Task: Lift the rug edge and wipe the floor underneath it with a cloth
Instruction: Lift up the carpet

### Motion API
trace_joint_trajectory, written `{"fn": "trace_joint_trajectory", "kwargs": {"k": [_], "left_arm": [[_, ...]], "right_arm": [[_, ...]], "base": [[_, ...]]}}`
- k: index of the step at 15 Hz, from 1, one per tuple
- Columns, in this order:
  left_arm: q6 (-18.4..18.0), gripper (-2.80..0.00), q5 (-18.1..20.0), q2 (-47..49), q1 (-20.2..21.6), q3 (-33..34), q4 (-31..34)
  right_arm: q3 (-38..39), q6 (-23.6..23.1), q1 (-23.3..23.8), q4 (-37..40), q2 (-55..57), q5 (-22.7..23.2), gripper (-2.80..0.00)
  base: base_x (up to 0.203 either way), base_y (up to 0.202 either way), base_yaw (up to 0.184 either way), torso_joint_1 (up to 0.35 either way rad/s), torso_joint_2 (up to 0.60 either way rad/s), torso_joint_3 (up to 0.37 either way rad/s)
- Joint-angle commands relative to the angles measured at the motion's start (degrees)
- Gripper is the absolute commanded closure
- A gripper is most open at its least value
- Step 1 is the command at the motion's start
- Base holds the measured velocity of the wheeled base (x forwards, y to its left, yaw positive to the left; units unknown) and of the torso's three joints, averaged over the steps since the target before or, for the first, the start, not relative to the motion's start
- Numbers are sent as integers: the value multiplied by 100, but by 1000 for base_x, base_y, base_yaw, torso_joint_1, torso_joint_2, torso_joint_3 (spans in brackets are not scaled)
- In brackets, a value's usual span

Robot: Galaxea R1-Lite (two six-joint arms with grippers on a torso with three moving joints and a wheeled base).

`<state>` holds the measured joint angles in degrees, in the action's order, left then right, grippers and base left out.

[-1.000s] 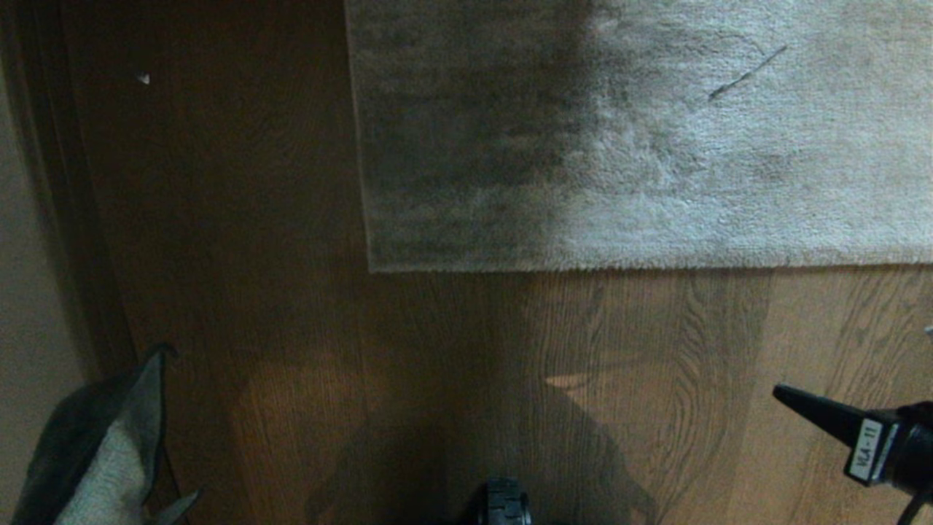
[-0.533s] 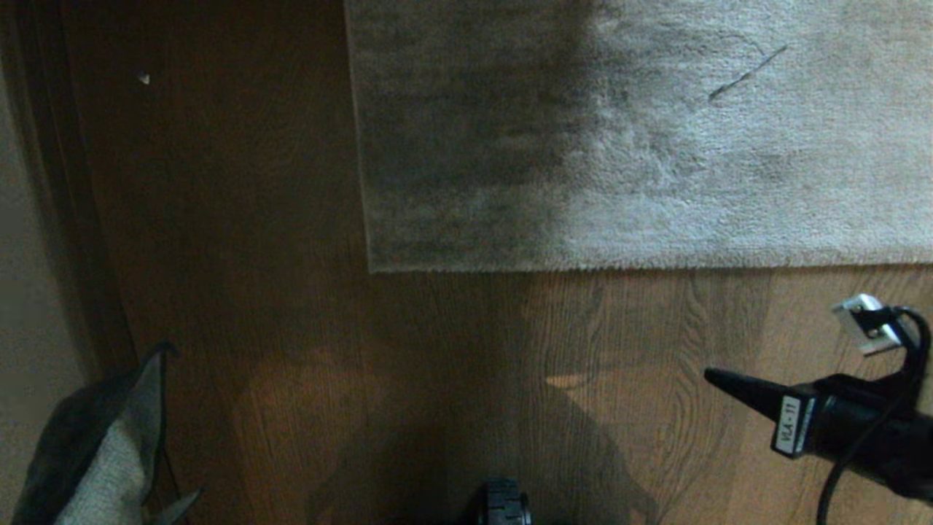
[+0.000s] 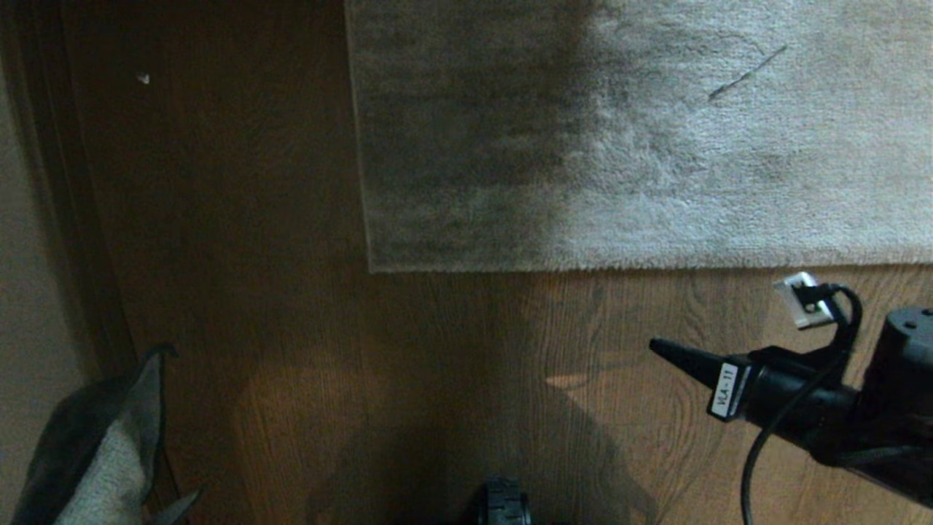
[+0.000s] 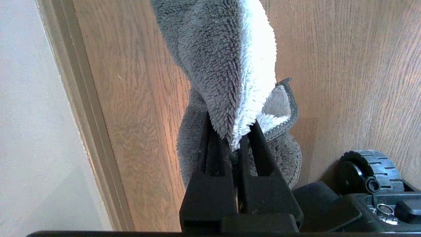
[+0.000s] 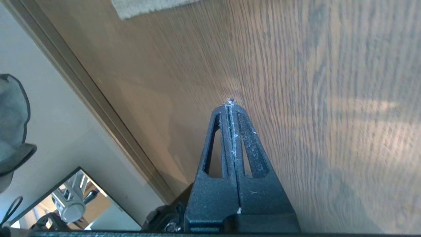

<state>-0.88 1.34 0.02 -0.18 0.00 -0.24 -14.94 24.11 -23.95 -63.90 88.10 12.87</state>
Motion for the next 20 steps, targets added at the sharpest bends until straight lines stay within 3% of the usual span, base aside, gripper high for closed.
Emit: {"fn": "trace_joint_trajectory", "kwargs": {"k": [1,2,3,9,12,20], "left_arm": [[0,0,-2,-2,1,0,-2],[0,0,-2,-2,1,0,-2],[0,0,-2,-2,1,0,-2],[0,0,-2,-2,1,0,-2],[0,0,-2,-2,1,0,-2],[0,0,-2,-2,1,0,-2]], "right_arm": [[-144,14,-125,-152,355,-38,0],[-181,21,-238,-230,509,-177,0],[-207,25,-344,-318,681,-314,-280],[-529,204,-948,-2507,2215,-1228,-280],[-589,6,-1094,-2605,2256,-1866,-280],[-783,-28,-1094,-2605,2698,-2509,-280]], "base": [[0,0,0,0,0,0],[0,0,0,0,0,0],[0,0,0,0,0,0],[0,0,0,0,0,0],[0,0,0,0,0,0],[0,0,0,0,0,0]]}}
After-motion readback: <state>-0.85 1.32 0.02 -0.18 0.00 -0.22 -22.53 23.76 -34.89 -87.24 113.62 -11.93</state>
